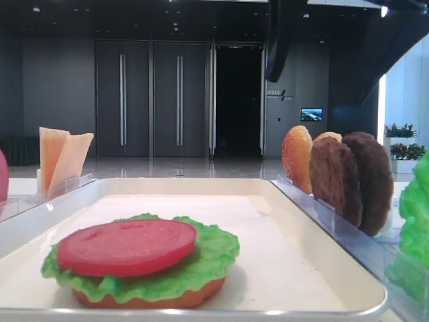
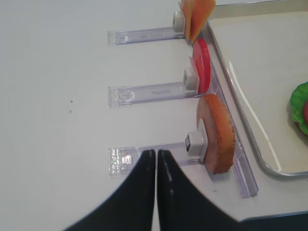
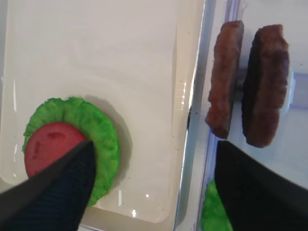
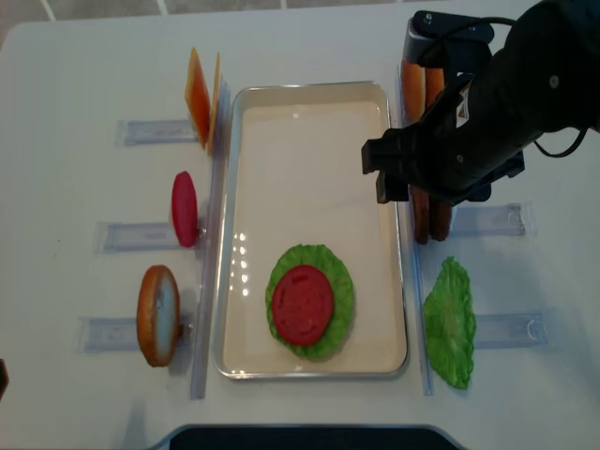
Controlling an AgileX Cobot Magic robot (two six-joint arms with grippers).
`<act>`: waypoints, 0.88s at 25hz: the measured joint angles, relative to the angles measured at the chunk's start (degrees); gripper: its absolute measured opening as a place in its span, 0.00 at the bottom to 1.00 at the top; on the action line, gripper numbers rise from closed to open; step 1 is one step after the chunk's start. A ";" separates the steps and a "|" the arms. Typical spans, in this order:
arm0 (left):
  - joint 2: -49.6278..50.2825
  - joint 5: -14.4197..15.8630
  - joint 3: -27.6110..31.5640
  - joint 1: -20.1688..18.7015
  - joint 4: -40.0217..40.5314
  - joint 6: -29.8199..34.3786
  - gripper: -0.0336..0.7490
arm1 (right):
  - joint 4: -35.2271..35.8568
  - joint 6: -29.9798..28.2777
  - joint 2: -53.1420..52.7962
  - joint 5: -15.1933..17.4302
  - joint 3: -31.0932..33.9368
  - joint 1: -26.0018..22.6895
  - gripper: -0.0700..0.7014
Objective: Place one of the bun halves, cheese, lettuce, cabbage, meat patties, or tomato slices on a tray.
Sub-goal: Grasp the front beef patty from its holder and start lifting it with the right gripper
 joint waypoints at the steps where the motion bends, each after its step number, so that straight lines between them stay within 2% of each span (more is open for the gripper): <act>1: 0.00 0.00 0.00 0.00 0.00 0.00 0.04 | -0.05 -0.10 0.57 -0.29 0.00 0.00 0.77; 12: 0.00 0.00 0.00 0.00 0.00 0.00 0.04 | -3.94 -0.77 4.07 -3.63 0.00 0.00 0.77; 22: 0.00 0.00 0.00 0.00 0.00 0.00 0.04 | -6.15 -0.77 5.43 -3.90 0.00 -0.24 0.77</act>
